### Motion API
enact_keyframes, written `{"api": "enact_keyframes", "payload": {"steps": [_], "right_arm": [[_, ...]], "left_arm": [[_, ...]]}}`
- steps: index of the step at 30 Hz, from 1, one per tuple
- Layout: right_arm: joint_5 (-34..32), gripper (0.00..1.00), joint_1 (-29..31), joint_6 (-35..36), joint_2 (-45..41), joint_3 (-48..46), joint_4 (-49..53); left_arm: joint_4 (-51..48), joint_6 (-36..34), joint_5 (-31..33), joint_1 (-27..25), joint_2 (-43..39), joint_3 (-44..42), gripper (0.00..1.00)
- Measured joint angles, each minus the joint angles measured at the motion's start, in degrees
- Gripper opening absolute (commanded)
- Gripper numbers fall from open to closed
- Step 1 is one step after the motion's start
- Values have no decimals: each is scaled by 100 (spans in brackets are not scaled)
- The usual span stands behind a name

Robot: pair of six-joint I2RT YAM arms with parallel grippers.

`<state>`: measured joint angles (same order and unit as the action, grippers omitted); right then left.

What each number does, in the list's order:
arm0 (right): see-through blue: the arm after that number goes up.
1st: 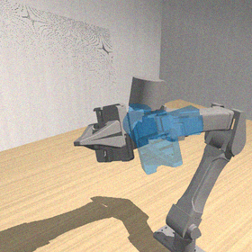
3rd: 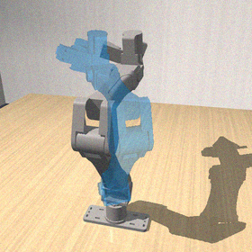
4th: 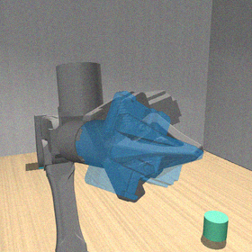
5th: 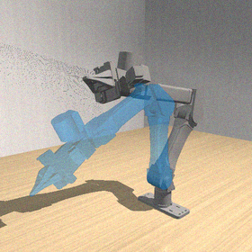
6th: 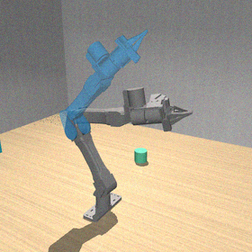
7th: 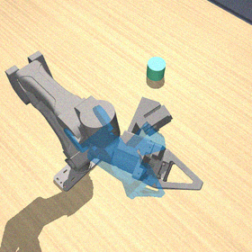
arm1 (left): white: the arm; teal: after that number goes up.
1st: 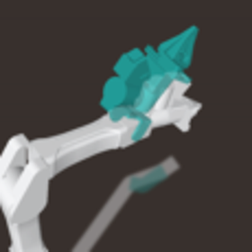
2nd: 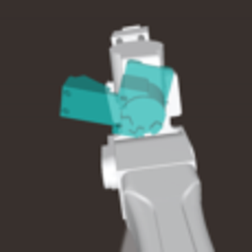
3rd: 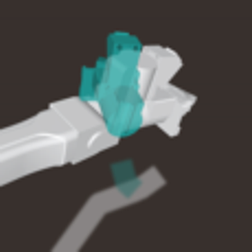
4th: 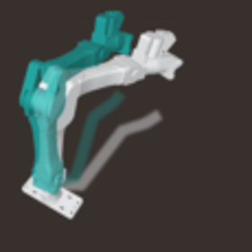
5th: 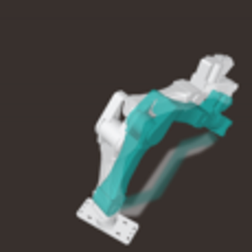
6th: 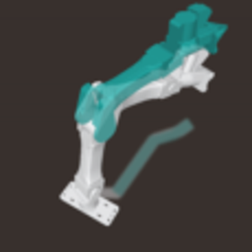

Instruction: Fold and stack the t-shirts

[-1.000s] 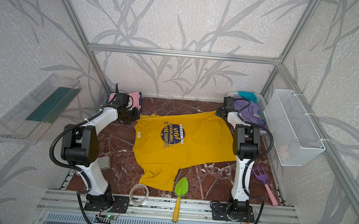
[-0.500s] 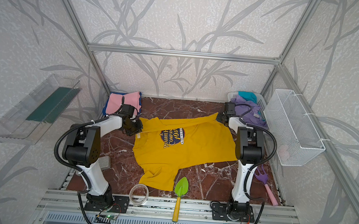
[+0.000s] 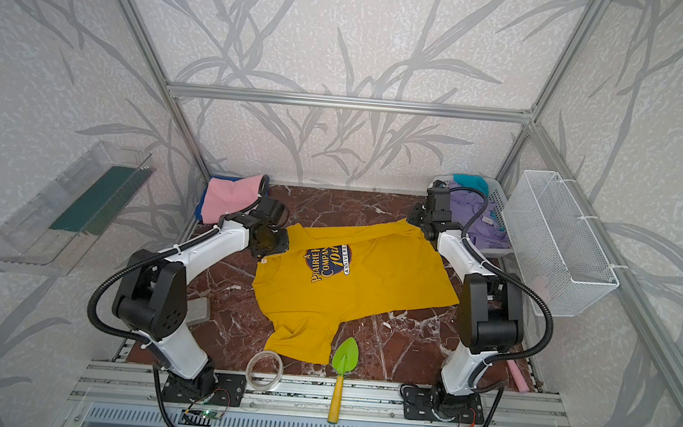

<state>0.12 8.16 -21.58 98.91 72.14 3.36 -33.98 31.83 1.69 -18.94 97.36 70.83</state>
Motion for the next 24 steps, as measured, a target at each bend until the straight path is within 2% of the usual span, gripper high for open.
{"api": "enact_keyframes", "payload": {"steps": [8, 15, 24], "right_arm": [[-481, 42, 1237, 59, -905, -1565, 164], [-789, 41, 2312, -17, -992, -2330, 551], [-1016, 41, 3289, -256, -772, -2498, 769]], "left_arm": [[415, 177, -374, -114, 26, -1222, 22], [553, 227, -387, 26, 358, -1150, 16], [619, 111, -131, 1014, 713, -706, 14]]}}
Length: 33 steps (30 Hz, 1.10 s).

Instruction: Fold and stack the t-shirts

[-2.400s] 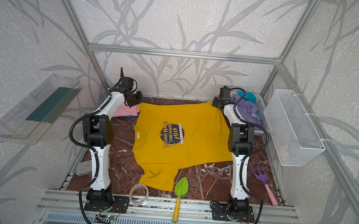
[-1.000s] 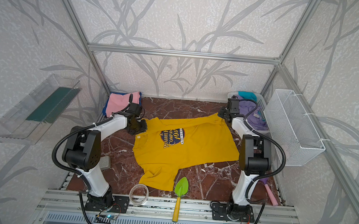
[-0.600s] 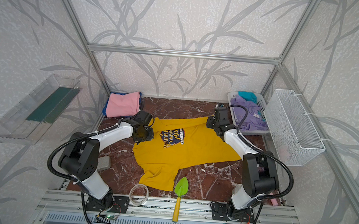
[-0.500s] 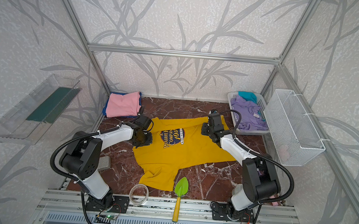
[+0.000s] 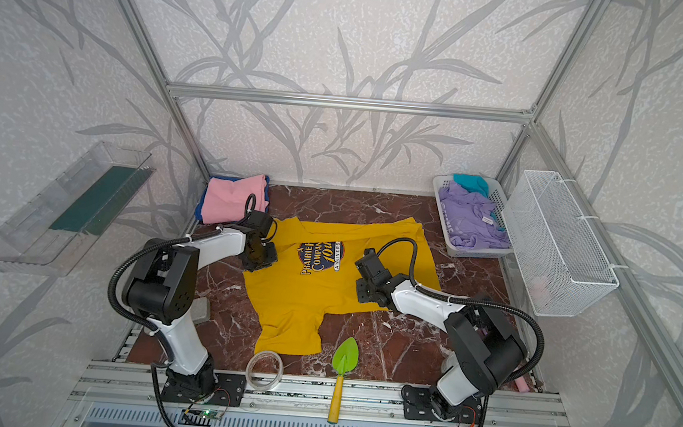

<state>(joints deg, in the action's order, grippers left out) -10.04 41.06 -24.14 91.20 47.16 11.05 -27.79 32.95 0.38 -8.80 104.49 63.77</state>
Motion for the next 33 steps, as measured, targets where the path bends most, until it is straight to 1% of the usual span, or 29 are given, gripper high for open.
{"api": "enact_keyframes", "payload": {"steps": [3, 7, 10, 12, 15, 18, 20, 23, 26, 30, 33], "right_arm": [[31, 41, 350, -111, 356, 149, 15], [90, 39, 721, -323, 719, 385, -9], [46, 39, 769, -396, 730, 446, 22], [-4, 39, 616, -284, 656, 520, 168], [-46, 39, 74, -4, 466, 1008, 468], [-63, 39, -496, 262, 367, 1784, 496], [-125, 40, -798, 433, 358, 2240, 490], [-116, 41, -1023, 566, 404, 2590, 535], [70, 42, -1259, 568, 592, 2715, 575], [271, 43, -1622, 516, 903, 2691, 710], [376, 43, -1832, 483, 1010, 2645, 780]], "left_arm": [[-7, -28, 17, 208, 33, 37, 14], [-59, -31, -44, 140, 28, 42, 16], [-234, -9, -52, 50, 17, 188, 21], [-341, -13, -48, -9, 7, 437, 26], [-442, -52, -42, -105, 33, 1150, 36], [-542, -133, -15, -162, 354, 2297, 46], [-601, -227, 35, -195, 802, 3187, 50], [-811, -391, 173, -245, 1552, 4227, 53], [-1121, -557, 297, -269, 2312, 4964, 55], [-1469, -715, 413, -278, 3003, 5416, 58], [-1698, -789, 433, -278, 3366, 5716, 57]]}}
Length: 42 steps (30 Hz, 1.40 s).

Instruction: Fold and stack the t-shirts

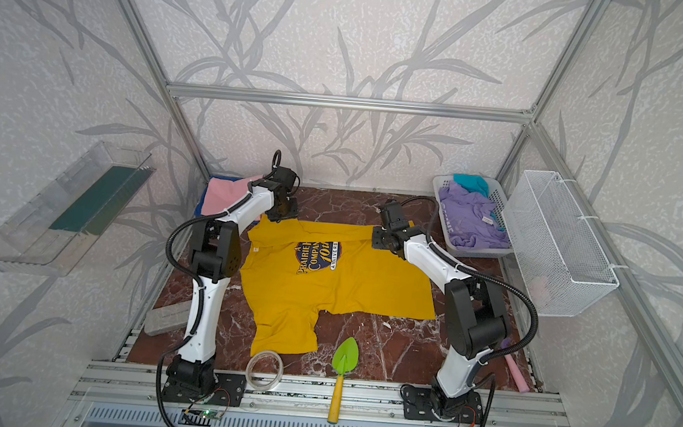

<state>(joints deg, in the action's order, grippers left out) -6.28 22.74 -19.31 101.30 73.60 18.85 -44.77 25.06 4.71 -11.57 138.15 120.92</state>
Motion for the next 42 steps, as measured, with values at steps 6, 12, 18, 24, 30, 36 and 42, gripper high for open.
{"api": "enact_keyframes", "payload": {"steps": [6, 12, 18, 24, 30, 36, 42], "right_arm": [[188, 43, -92, -61, 42, -20, 20], [341, 44, -125, -74, 44, -44, 20], [391, 43, -138, -83, 22, -188, 33], [457, 43, -138, -105, -131, -334, 31], [531, 44, -138, -146, -437, -525, 28], [527, 44, -138, -162, -697, -745, 28], [546, 45, -138, -184, -785, -940, -2]], "left_arm": [[-153, -39, -22, 2, 280, 321, 9], [-208, -46, -31, 0, 293, 385, 0], [-175, -39, -37, -11, -122, -114, 0], [127, 61, -55, -234, -1609, -1652, 0], [691, 280, -55, -640, -2769, -3051, 0], [1014, 699, -140, -1102, -3086, -4671, 0], [1023, 1058, -74, -1917, -3093, -5206, 31]]}}
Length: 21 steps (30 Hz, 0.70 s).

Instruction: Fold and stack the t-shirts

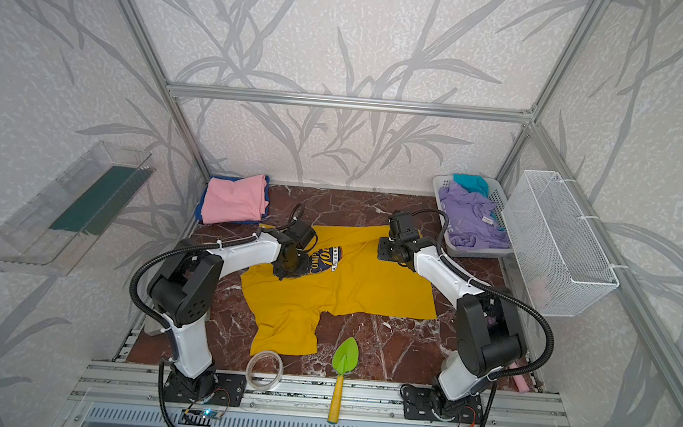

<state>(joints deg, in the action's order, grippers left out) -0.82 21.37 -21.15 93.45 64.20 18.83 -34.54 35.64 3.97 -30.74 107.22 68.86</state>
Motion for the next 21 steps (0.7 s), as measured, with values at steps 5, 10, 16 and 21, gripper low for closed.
{"api": "enact_keyframes", "payload": {"steps": [5, 10, 16, 21], "right_arm": [[87, 45, 0, -28, -4, -57, -70], [94, 46, 0, 13, 160, 254, -13], [24, 46, 232, 214, 680, 1064, 28], [164, 46, 1051, 313, 1130, 1196, -208]], "left_arm": [[-94, 199, 109, -306, -203, -199, 43], [-675, 236, 741, -264, -658, 2, 47], [-822, 15, 1759, -57, -1351, 525, 51], [-496, 7, 1469, 962, -1244, 439, 43]]}}
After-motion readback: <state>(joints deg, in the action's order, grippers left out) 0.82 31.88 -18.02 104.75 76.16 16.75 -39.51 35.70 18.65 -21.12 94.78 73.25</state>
